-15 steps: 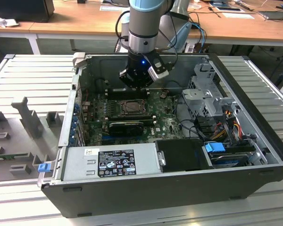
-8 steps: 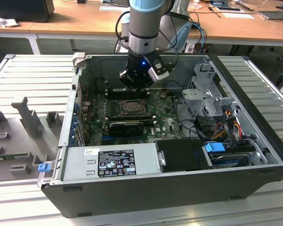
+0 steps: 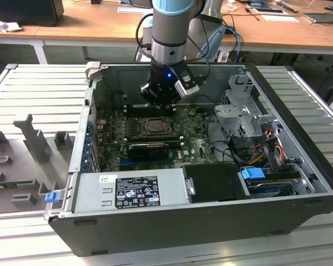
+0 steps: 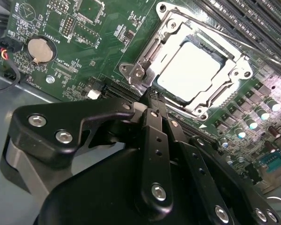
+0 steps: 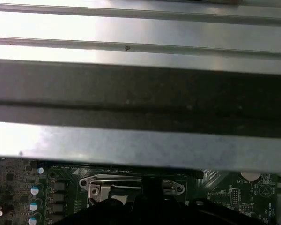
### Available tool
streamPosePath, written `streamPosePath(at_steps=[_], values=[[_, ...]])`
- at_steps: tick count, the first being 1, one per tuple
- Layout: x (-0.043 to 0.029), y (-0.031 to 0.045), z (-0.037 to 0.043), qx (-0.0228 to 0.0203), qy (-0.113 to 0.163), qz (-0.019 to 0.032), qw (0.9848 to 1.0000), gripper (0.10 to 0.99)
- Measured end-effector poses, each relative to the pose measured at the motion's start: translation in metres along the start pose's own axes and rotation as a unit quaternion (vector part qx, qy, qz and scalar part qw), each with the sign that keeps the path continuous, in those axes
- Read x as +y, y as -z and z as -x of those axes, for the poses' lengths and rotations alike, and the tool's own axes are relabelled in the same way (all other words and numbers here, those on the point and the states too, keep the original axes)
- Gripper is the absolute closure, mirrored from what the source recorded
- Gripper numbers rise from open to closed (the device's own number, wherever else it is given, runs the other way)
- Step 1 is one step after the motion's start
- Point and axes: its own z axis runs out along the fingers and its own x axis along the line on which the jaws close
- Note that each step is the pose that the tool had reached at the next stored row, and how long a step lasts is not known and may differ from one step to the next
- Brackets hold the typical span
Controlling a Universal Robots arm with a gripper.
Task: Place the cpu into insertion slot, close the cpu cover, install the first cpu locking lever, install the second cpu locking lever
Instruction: 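Install the second cpu locking lever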
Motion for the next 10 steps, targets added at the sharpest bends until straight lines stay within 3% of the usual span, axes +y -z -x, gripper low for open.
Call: streamPosePath(at_steps=[10], values=[[-0.01,0.0005,-0.0006,0.0,0.0,0.0,1.0,0.98]])
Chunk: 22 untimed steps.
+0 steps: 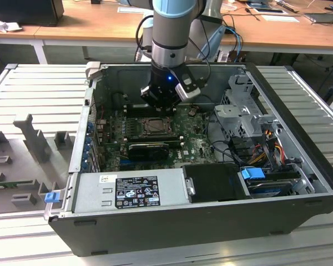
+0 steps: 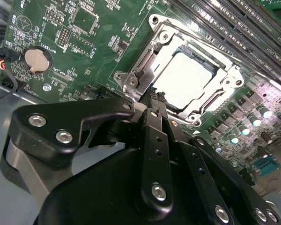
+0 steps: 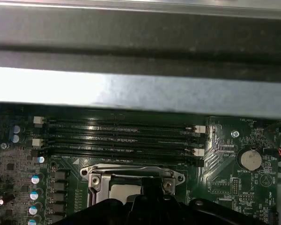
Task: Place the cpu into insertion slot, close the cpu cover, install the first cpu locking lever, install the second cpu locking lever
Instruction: 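Install the second cpu locking lever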
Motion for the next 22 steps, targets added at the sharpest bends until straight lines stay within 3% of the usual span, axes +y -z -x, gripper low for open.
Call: streamPosePath(at_steps=[4,9,13,19,22], values=[[-0.0031,0.0001,-0.0002,0.0,0.0,0.0,1.0,0.98],[-0.0127,0.0006,-0.0007,0.0,0.0,0.0,1.0,0.98],[-0.015,0.0008,-0.0008,0.0,0.0,0.0,1.0,0.98],[-0.0153,0.0098,-0.0009,0.0,0.0,-0.0009,1.0,0.98],[-0.0213,0.01,-0.0012,0.0,0.0,-0.0009,1.0,0.98]])
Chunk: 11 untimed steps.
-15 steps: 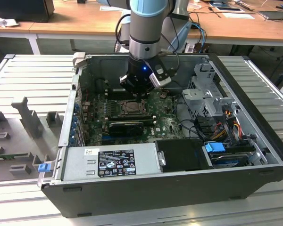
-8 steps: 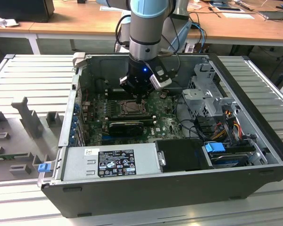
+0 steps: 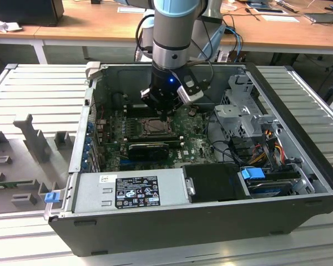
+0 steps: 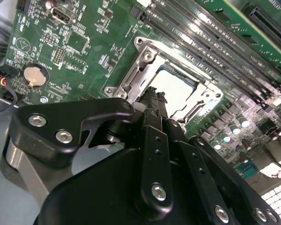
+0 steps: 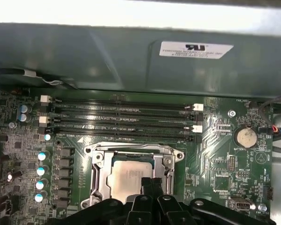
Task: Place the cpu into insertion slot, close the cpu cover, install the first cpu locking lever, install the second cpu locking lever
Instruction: 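Install the second cpu locking lever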
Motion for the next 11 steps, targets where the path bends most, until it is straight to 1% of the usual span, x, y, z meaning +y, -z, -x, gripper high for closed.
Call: streamPosePath(at_steps=[2,8,11], values=[[-0.0016,0.0001,-0.0001,0.0,0.0,0.0,1.0,0.98],[-0.0023,0.0012,-0.0002,0.0001,0.0,-0.0002,1.0,0.98],[-0.0019,0.0084,-0.0002,0.0,0.0,-0.0003,1.0,0.98]])
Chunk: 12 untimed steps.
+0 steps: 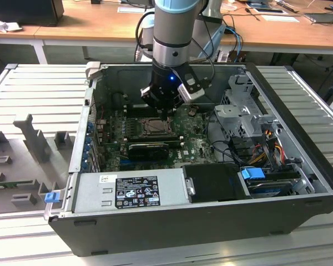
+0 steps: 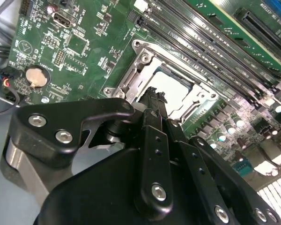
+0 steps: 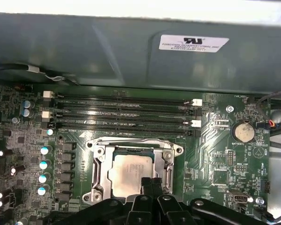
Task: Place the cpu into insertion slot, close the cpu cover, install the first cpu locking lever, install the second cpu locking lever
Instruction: 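Install the second cpu locking lever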
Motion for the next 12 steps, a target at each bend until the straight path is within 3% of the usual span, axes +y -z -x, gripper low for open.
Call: streamPosePath(at_steps=[3,12], values=[[0.0003,0.0077,-0.0001,0.0,0.0,0.0,1.0,0.98],[-0.0121,0.0087,-0.0007,0.0,0.0,0.0003,1.0,0.98]])
